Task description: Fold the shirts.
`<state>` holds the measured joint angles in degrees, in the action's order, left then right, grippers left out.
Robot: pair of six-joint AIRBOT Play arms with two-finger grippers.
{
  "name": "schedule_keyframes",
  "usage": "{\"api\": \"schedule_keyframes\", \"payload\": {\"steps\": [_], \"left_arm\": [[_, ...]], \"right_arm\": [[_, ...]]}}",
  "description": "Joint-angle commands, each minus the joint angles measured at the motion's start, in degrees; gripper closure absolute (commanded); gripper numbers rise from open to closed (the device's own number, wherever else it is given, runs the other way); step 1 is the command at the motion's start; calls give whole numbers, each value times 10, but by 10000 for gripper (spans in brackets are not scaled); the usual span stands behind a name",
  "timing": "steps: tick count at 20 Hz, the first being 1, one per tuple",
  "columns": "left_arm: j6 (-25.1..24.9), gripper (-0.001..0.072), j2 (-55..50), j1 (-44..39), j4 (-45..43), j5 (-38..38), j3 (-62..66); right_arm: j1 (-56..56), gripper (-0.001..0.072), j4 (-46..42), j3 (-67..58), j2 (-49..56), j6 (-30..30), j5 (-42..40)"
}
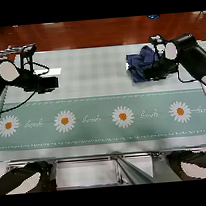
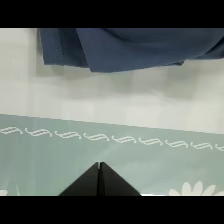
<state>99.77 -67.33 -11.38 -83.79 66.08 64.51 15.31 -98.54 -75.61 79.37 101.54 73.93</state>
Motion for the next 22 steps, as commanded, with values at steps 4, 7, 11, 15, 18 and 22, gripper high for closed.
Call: {"api": "schedule_keyframes", "payload": {"steps": [4,7,11,15,18,22], "left_arm": [[0,690,0,0,0,0,0],[0,690,0,0,0,0,0],[0,690,0,0,0,0,0],[0,690,0,0,0,0,0],[0,690,-1,0,0,-13,0],[-1,608,-14,2,-17,-156,0]], "right_arm": [[0,687,0,0,0,0,0],[0,688,0,0,0,0,0],[0,688,0,0,0,0,0],[0,687,0,0,0,0,-6],[0,688,0,0,0,0,-41],[0,315,-60,-2,0,3,-157]]}}
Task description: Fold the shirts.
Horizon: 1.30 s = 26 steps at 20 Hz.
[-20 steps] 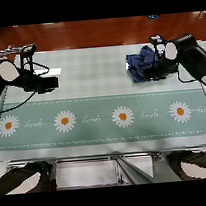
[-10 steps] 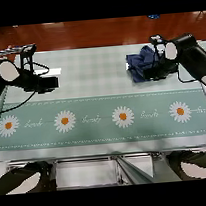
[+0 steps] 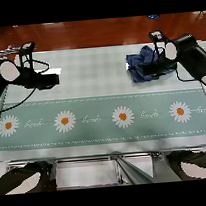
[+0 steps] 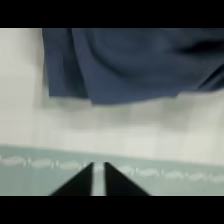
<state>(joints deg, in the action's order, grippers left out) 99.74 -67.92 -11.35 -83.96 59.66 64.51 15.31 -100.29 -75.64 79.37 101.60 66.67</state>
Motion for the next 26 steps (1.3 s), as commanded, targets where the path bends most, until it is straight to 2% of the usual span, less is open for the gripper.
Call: {"api": "schedule_keyframes", "payload": {"steps": [1,2,4,6,9,13,17,18,19,20,21,23,26], "left_arm": [[0,373,-12,4,-31,-141,0],[0,204,-14,9,-42,-178,0],[5,200,-16,30,-46,-222,0],[24,200,-17,52,-45,-208,0],[24,201,-20,64,-45,-155,-1],[24,200,-28,63,-45,-106,-1],[24,200,-43,63,-13,-92,-1],[24,200,-50,63,8,-92,-1],[24,200,-58,63,34,-92,-1],[24,200,-65,63,58,-88,-1],[23,200,-70,63,67,-81,0],[10,200,-67,71,64,-59,6],[-37,200,-55,108,64,44,57]], "right_arm": [[0,298,-73,-5,0,8,-119],[-7,299,-99,-14,1,27,-147],[-49,299,-112,-37,15,68,-180],[-106,299,-80,-61,52,71,-185],[-169,300,-4,-108,134,7,-184],[-199,299,45,-169,246,-36,-154],[-195,308,84,-182,303,-55,-126],[-195,326,87,-182,308,-55,-114],[-194,456,89,-182,308,-60,-103],[-194,651,91,-185,306,-85,-91],[-194,686,101,-194,302,-112,-76],[-194,687,105,-228,286,-123,-43],[-191,687,111,-291,226,-133,-29]]}}
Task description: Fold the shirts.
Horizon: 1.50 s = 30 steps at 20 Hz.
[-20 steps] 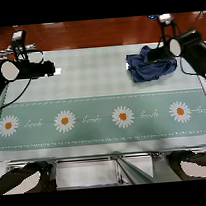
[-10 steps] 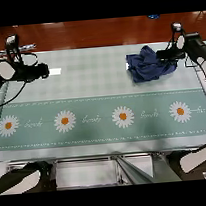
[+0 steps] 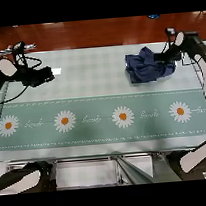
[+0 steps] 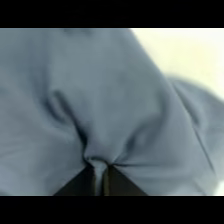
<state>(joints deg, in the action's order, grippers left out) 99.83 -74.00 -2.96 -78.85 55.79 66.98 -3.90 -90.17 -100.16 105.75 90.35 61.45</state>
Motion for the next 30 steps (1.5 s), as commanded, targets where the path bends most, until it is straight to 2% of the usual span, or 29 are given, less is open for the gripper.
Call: {"api": "schedule_keyframes", "payload": {"steps": [1,7,12,17,21,25,28,30], "left_arm": [[-45,200,19,37,13,114,50],[-76,200,182,59,15,125,54],[-77,200,331,39,99,107,-56],[-76,200,414,18,118,76,-172],[-71,201,416,19,123,54,-176],[-66,200,416,24,105,27,-176],[-66,201,416,56,90,28,-176],[-68,201,416,72,90,35,-176]], "right_arm": [[2,687,26,-64,-65,-21,20],[2,687,114,-123,-234,-68,-9],[8,687,201,-133,-363,-120,-54],[126,688,188,-133,-428,-149,-56],[250,688,170,-133,-420,-139,12],[355,687,172,-119,-362,-104,86],[420,687,179,-57,-299,-75,82],[455,687,212,-14,-243,-63,49]]}}
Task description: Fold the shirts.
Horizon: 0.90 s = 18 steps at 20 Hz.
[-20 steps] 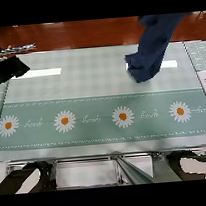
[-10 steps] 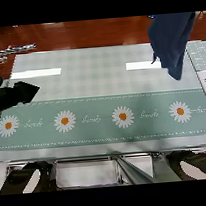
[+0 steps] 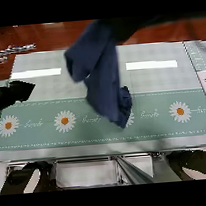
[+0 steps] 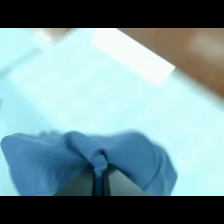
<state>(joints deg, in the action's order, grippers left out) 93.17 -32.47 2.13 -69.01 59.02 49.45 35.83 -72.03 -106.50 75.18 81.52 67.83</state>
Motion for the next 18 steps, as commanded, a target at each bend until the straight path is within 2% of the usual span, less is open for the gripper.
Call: {"api": "schedule_keyframes", "payload": {"steps": [1,3,6,8,11,13,16,18], "left_arm": [[-2,200,0,23,-9,9,-1],[-2,200,-1,23,-10,12,-1],[-1,200,-1,23,-17,15,-2],[-2,200,-1,23,-17,21,-11],[-58,200,-3,22,-37,42,-25],[-70,200,-8,22,-43,66,-35],[-62,201,-13,25,-67,79,-75],[-2,200,-21,37,-62,79,-127]], "right_arm": [[73,687,36,61,93,42,-42],[96,687,40,67,166,103,-99],[104,666,125,67,251,127,-125],[94,293,196,67,276,116,-121],[24,306,202,67,236,112,-71],[-65,307,145,67,171,115,-1],[-198,307,1,111,58,140,101],[-283,307,-42,214,-32,140,107]]}}
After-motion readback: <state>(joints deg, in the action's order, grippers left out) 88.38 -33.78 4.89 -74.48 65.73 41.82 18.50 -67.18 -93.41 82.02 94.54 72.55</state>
